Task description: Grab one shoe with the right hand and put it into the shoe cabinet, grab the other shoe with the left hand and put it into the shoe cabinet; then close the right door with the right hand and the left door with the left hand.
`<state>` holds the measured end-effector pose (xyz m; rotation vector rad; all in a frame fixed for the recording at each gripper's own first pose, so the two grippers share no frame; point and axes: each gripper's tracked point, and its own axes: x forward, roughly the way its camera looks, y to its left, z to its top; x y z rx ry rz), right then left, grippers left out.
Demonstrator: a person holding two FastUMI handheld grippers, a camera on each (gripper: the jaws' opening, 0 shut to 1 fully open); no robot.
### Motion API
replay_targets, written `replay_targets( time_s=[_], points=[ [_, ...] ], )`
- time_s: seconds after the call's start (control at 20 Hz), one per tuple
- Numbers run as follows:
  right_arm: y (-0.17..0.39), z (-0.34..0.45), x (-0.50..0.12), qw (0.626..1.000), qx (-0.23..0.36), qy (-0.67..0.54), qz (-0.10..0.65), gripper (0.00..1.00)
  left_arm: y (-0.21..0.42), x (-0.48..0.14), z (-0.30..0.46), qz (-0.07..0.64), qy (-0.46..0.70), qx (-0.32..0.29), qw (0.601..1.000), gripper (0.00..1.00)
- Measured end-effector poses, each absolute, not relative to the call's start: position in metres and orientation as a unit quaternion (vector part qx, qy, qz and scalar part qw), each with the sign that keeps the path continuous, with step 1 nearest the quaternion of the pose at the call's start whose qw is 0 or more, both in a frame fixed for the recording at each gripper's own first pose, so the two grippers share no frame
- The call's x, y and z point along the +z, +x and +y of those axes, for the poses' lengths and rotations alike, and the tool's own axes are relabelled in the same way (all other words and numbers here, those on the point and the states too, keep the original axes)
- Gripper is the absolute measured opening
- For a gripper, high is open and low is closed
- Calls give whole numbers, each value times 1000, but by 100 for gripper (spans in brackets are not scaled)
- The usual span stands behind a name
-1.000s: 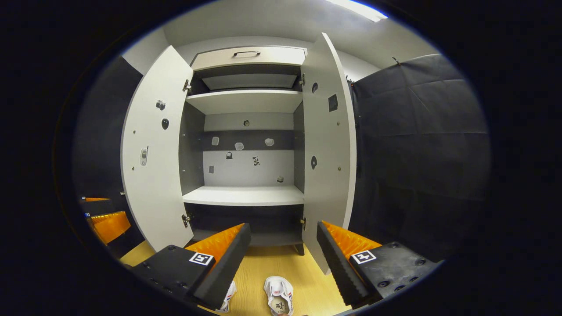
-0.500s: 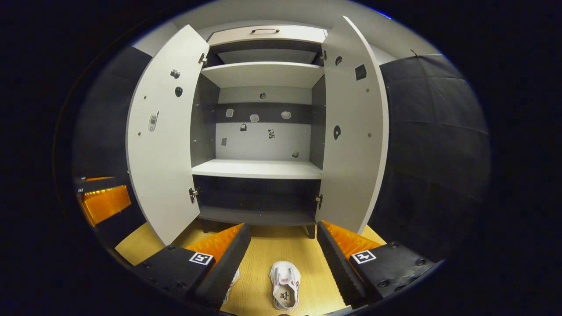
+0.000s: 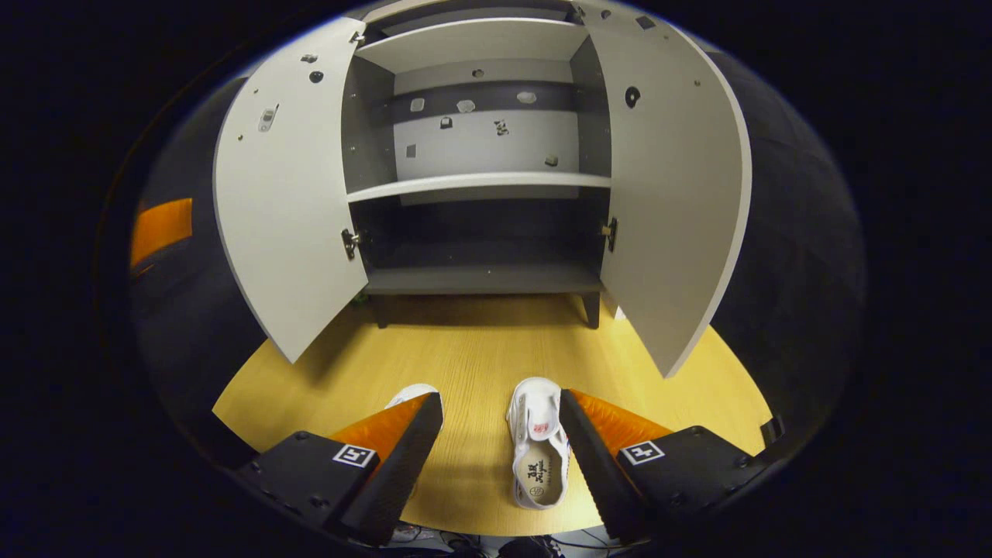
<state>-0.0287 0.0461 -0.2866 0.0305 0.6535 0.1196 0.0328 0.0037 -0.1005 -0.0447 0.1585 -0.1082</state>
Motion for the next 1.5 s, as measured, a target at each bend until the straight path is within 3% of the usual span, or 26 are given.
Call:
replay_targets(
  time_s=[0.35, 1.1, 1.2, 1.3, 1.4, 1.5],
  points=[
    [-49, 48, -371, 905, 61, 51, 418, 99, 20, -133, 5, 130, -13, -37, 991, 95],
    [-5, 44, -434, 888, 51, 3, 456, 94, 20, -158, 9, 163, -30, -17, 986, 95],
    [6, 36, -442, 887, 25, -9, 462, 89, 19, -161, 10, 167, -33, -13, 985, 95],
    [12, 35, -451, 878, 20, -1, 478, 54, 18, -161, 12, 166, -38, -9, 985, 95],
    [14, 31, -451, 876, 12, -7, 483, 55, 17, -162, 12, 168, -41, -8, 985, 95],
    [10, 28, -450, 874, 15, -11, 485, 35, 16, -162, 13, 168, -41, -5, 985, 95]
  ],
)
